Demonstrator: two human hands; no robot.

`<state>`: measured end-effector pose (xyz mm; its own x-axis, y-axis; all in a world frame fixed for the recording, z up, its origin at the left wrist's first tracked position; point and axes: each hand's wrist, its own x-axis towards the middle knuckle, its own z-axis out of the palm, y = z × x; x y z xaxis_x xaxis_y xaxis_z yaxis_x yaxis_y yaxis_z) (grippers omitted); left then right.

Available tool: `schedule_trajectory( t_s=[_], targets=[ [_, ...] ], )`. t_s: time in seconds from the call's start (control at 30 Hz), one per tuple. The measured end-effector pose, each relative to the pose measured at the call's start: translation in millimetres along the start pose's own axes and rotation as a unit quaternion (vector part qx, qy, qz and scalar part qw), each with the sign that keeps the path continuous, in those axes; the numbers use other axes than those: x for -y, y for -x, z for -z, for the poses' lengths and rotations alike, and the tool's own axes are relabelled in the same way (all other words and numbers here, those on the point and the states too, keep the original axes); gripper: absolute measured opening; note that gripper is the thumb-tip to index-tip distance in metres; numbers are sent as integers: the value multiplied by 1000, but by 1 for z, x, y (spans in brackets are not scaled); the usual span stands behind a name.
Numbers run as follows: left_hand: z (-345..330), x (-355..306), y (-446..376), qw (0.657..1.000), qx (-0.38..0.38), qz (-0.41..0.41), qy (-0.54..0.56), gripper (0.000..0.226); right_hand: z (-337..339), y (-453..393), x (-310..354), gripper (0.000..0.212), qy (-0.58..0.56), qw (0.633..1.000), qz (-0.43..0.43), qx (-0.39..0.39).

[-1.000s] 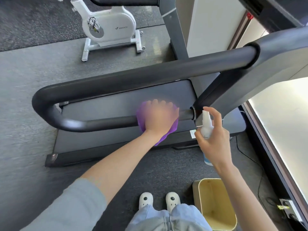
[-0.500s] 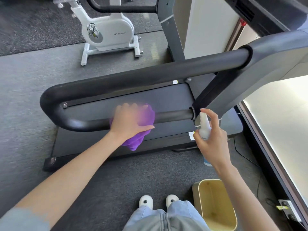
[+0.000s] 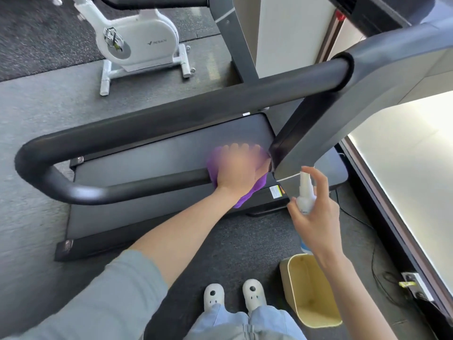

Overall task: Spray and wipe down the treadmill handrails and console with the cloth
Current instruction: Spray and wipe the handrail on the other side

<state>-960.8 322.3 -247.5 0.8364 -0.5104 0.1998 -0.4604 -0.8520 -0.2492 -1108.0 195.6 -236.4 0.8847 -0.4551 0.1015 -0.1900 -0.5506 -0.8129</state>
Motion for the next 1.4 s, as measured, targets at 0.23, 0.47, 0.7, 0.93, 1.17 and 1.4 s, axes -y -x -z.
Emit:
schedule_trajectory(
  t_s=[0.23, 0.47, 0.7, 0.93, 1.17, 1.4],
  targets=[
    [1, 12, 6, 999, 30, -17, 24, 54, 2, -7, 18, 64, 7, 999, 33, 10],
    [0, 128, 76, 995, -40, 82, 27, 51, -31, -16, 63, 64, -6, 993, 102, 54],
    [-5, 209, 128, 989, -78, 123, -40, 49, -70, 1, 102, 65, -14, 986, 131, 103],
    [-1, 166, 100, 988, -26, 153, 13, 54, -67, 23, 90, 65, -8, 990, 120, 68],
    [2, 101, 59, 994, 7, 92, 52, 48, -27, 32, 56, 65, 16, 999, 50, 12],
    [6, 31, 14, 996, 45, 44, 69, 47, 0, 29, 47, 62, 18, 999, 22, -27]
  ],
)
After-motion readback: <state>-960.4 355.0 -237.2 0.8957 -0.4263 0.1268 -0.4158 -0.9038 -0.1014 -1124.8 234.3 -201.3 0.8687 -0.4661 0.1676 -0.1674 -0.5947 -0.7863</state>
